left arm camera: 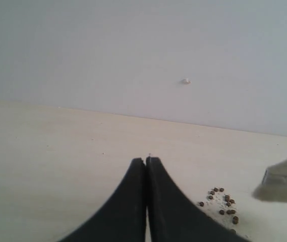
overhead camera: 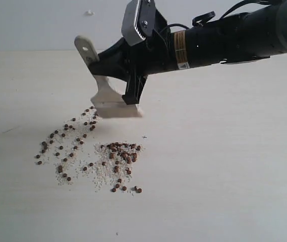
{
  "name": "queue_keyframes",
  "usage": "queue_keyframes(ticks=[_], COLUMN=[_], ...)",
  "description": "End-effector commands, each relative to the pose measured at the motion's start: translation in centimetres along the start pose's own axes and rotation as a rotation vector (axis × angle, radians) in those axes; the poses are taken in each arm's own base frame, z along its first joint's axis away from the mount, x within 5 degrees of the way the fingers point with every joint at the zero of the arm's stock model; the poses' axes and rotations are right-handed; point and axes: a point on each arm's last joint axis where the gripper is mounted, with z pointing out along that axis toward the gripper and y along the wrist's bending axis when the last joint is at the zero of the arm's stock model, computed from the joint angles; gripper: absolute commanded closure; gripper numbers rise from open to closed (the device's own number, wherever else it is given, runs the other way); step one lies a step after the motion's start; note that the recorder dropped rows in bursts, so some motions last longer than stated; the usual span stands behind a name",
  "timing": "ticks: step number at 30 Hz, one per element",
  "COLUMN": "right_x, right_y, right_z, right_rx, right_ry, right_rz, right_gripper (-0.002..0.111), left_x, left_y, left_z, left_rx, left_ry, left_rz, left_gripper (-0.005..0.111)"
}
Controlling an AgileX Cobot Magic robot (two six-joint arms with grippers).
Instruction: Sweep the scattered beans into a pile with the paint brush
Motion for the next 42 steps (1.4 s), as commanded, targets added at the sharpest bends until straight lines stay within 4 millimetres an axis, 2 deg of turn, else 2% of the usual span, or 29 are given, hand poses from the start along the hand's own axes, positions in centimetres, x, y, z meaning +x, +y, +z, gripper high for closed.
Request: queue_keyframes(ticks=[1,5,7,14,22,33,37,42], right_x=[-0.6,0.9,2.0,5.4,6.8,7.7,7.1,6.6], right_y=[-1.4,-2.6,-2.9,-3.9,-5.3,-3.7,-3.3,-3.4], right_z=[-0.3,0.5,1.3,5.2,7.9,7.8,7.5,7.3], right_rx=[0.156,0.281,0.272,0.103,-0.055,-0.369,-0.426,-0.427], right_ry=[-0.072,-0.109,-0.108,-0.163,-0.183,0.019,0.011,0.023], right_rz=[-0.133,-0.233,-0.247,-0.284,-0.223,0.002,0.145,0.225], right_gripper=[0.108,0.108,0.108,0.108,0.108,0.108,0.108,0.108], left_x=[0.0,0.0,0.0,0.0,0.0,0.0,0.0,0.0], left_y=[0.0,0.0,0.0,0.0,0.0,0.0,0.0,0.0], left_z=[-0.1,-0.1,-0.1,-0.1,-0.1,-0.1,-0.1,-0.1], left_rx=[-0.001,-0.001,-0.001,-0.001,-0.001,-0.001,-0.001,-0.001], left_ry=[-0.007,-0.007,-0.007,-0.007,-0.007,-0.007,-0.007,-0.007], left_rz=[-0.001,-0.001,-0.001,-0.001,-0.001,-0.001,-0.001,-0.001], left_gripper=[0.107,0.107,0.107,0.107,0.107,0.107,0.107,0.107])
